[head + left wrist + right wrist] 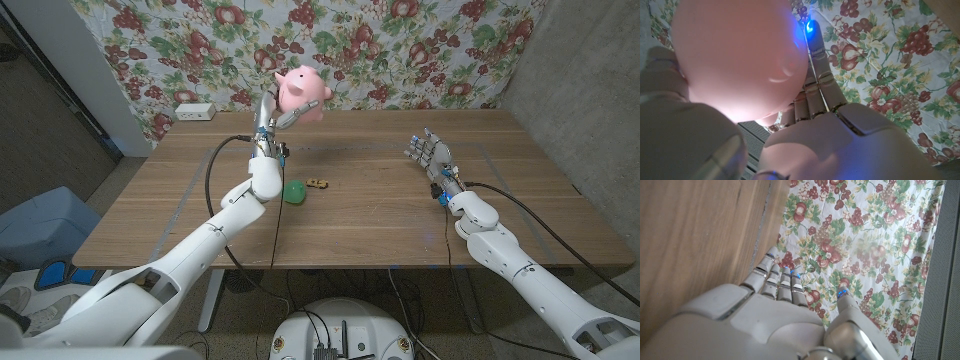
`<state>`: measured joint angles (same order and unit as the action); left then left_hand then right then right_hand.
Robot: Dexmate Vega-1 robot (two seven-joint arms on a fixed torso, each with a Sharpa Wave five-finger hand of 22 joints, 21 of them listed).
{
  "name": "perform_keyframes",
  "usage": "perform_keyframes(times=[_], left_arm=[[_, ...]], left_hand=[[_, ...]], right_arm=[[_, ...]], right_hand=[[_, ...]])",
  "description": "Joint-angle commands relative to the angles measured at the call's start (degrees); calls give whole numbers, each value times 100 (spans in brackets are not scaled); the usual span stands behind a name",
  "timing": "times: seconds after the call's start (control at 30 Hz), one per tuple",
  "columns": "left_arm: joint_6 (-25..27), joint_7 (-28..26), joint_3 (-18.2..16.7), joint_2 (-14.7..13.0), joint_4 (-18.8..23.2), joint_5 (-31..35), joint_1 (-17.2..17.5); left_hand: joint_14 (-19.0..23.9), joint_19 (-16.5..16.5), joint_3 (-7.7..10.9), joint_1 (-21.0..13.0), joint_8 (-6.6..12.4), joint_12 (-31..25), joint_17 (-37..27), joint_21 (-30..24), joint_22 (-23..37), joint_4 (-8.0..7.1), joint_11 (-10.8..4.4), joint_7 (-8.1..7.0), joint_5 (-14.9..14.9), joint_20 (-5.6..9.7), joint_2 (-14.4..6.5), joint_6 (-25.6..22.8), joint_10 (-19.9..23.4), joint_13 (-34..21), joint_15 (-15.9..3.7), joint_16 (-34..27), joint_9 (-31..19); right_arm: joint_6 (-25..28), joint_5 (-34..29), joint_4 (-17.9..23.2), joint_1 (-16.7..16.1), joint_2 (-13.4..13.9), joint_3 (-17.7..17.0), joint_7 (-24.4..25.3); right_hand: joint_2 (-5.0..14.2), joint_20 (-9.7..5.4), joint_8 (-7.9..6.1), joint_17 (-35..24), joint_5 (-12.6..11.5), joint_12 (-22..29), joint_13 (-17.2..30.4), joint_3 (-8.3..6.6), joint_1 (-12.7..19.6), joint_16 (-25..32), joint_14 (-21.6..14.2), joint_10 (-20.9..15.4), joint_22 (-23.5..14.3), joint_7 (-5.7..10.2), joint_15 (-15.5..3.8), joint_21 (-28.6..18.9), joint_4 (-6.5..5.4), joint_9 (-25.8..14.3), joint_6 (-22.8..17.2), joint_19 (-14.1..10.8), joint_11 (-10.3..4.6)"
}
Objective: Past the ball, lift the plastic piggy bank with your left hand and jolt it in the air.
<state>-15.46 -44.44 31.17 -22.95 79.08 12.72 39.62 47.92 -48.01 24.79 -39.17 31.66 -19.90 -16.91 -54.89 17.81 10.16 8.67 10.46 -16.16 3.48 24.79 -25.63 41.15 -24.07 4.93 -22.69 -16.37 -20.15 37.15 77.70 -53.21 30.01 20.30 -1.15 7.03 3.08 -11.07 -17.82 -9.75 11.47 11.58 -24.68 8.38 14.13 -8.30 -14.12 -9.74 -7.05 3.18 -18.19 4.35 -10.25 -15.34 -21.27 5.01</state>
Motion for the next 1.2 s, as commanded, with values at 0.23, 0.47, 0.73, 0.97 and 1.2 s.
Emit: perform_keyframes(times=[0.23,0.47,0.73,0.97,1.2], left_arm=[[41,102,-41,9,73,-12,51],[560,728,15,-222,438,-112,68],[1500,1725,176,-593,999,-178,-18],[2084,2419,364,-871,1299,-131,-183],[2275,2624,461,-977,1396,-82,-248]], left_hand=[[2087,264,89,-3436,58,32,-48,-95,-21,-14,-1837,-1070,-27,709,-2888,-2315,2011,-35,-1865,-50,-21],[2086,286,95,-3423,58,56,-52,-159,-47,-14,-1844,-1081,-37,710,-2881,-2308,2030,-43,-1865,-36,-24],[2087,302,103,-3417,56,70,-56,-215,-73,-10,-1837,-1090,-47,703,-2873,-2315,2058,-55,-1866,-26,-17],[2091,325,111,-3412,59,84,-63,-269,-101,-6,-1834,-1089,-57,703,-2862,-2324,2087,-65,-1867,-18,-17],[2088,350,120,-3409,56,105,-66,-315,-129,-6,-1828,-1096,-67,702,-2855,-2313,2084,-81,-1866,-6,-21]], right_arm=[[-1,-15,59,-57,10,-5,57],[5,-18,87,-77,14,-8,80],[11,-23,138,-124,30,-17,115],[19,-23,184,-161,34,-22,148],[38,-32,240,-188,35,-24,197]], right_hand=[[144,-11,-2,-9,-40,20,12,-9,1,11,-54,-31,-17,12,1,16,31,-34,-47,-47,31],[143,-12,-2,-8,-40,16,12,-9,0,11,-57,-20,-18,17,5,31,31,-34,-48,-52,35],[145,-9,-1,-8,-40,17,12,-9,-3,10,-54,-24,-18,10,0,52,29,-34,-45,-59,27],[146,-9,-2,-7,-39,21,12,-9,-4,11,-57,-33,-19,13,0,68,28,-34,-46,-61,29],[145,-10,-4,-6,-39,21,12,-10,-4,9,-53,-33,-19,11,6,79,29,-34,-52,-68,29]])
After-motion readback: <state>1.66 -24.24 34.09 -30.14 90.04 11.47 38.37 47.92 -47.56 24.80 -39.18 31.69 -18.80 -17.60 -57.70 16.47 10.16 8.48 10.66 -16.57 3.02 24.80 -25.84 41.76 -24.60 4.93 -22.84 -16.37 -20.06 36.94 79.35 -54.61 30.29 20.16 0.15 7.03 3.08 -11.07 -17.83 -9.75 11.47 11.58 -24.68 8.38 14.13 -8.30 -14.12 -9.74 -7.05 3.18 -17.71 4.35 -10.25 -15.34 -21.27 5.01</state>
